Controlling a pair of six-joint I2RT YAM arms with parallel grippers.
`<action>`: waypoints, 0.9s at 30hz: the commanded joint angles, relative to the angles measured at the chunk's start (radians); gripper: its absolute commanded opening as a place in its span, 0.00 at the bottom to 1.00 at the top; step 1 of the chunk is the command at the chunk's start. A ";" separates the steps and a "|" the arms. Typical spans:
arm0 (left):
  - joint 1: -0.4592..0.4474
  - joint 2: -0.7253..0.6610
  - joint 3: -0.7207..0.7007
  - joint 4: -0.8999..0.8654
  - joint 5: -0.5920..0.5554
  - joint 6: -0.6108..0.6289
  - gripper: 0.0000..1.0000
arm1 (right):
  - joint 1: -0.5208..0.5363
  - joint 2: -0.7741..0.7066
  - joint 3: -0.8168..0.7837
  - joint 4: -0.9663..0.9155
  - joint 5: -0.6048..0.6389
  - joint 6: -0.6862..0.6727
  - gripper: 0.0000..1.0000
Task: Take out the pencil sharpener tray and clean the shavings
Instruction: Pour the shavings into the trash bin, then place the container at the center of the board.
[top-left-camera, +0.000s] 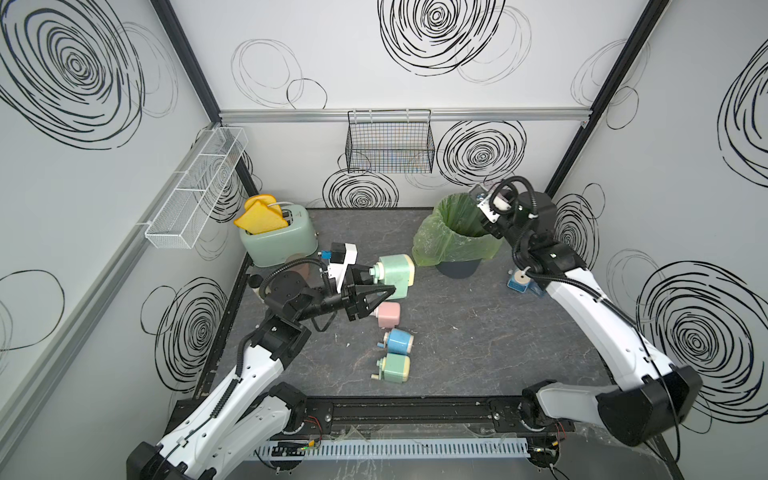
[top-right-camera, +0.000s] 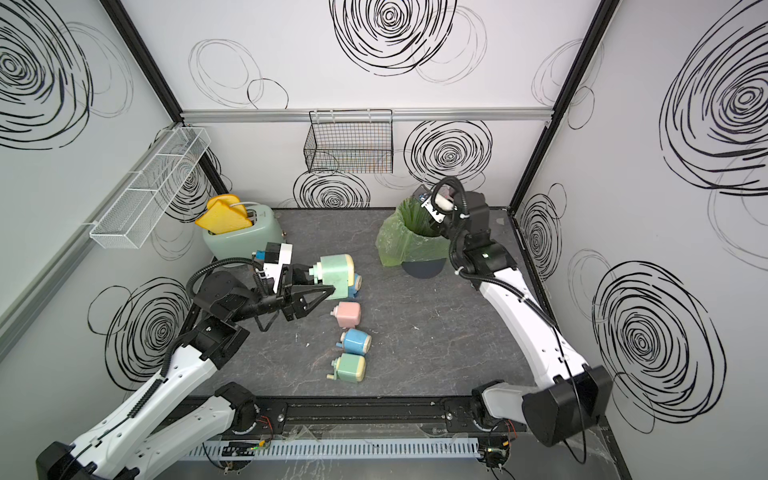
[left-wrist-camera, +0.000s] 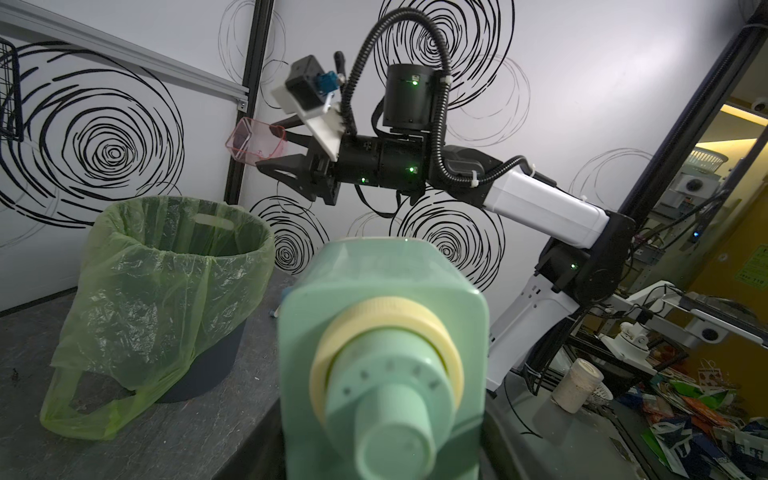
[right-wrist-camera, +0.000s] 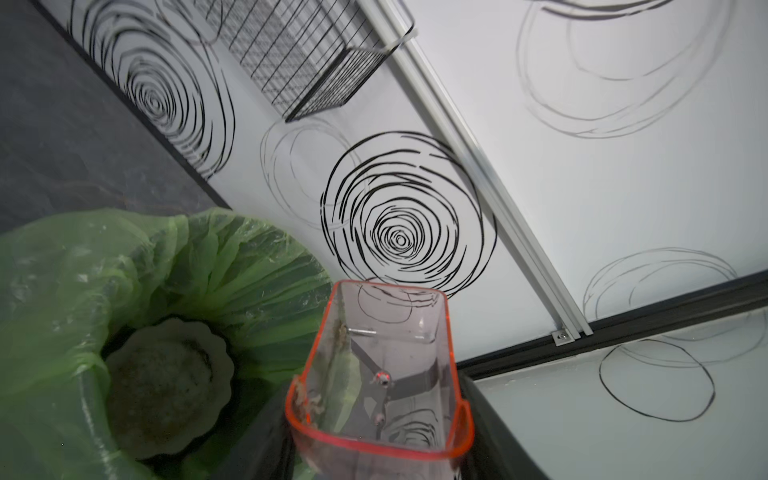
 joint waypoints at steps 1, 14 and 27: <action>0.010 0.009 0.010 0.095 0.022 -0.015 0.39 | -0.036 -0.150 -0.120 0.105 -0.282 0.268 0.40; 0.021 0.075 -0.003 0.409 0.090 -0.202 0.40 | -0.069 -0.456 -0.503 0.263 -1.003 0.750 0.36; -0.028 0.077 -0.044 0.511 0.055 -0.204 0.41 | -0.012 -0.530 -0.629 0.277 -1.225 0.915 0.37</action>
